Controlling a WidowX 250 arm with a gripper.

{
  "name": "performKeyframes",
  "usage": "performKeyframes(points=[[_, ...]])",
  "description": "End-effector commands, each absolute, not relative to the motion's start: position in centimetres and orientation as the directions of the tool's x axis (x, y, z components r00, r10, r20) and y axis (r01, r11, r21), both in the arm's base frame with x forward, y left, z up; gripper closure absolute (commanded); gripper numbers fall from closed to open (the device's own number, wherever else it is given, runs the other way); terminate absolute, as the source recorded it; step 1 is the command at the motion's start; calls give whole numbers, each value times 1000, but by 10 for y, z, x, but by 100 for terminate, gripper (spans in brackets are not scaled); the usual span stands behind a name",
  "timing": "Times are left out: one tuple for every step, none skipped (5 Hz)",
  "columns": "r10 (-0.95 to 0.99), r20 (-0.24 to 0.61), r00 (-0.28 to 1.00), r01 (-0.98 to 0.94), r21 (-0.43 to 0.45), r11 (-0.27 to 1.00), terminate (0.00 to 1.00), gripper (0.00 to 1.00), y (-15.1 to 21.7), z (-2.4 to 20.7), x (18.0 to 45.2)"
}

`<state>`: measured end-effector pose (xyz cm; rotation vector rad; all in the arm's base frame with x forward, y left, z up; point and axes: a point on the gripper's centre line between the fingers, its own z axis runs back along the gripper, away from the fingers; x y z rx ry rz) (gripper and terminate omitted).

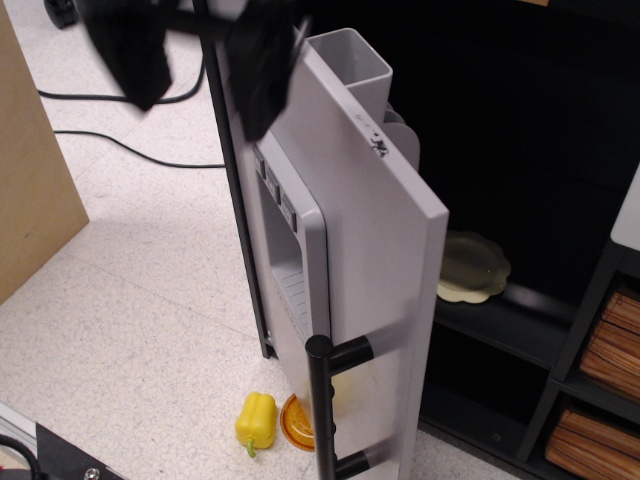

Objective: Close fridge

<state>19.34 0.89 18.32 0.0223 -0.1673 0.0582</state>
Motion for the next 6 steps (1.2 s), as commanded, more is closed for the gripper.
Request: performKeyframes(points=[[-127, 165, 978, 104, 147, 984, 0, 0, 10, 128, 203], [-154, 157, 976, 131, 150, 980, 0, 0, -4, 114, 213], [-117, 186, 976, 100, 97, 990, 0, 0, -24, 113, 233], [-97, 210, 973, 84, 69, 994, 0, 0, -42, 115, 255], [-68, 262, 963, 57, 50, 997, 0, 0, -48, 116, 273], [-11, 365, 931, 13, -4, 1000, 0, 0, -56, 113, 298]])
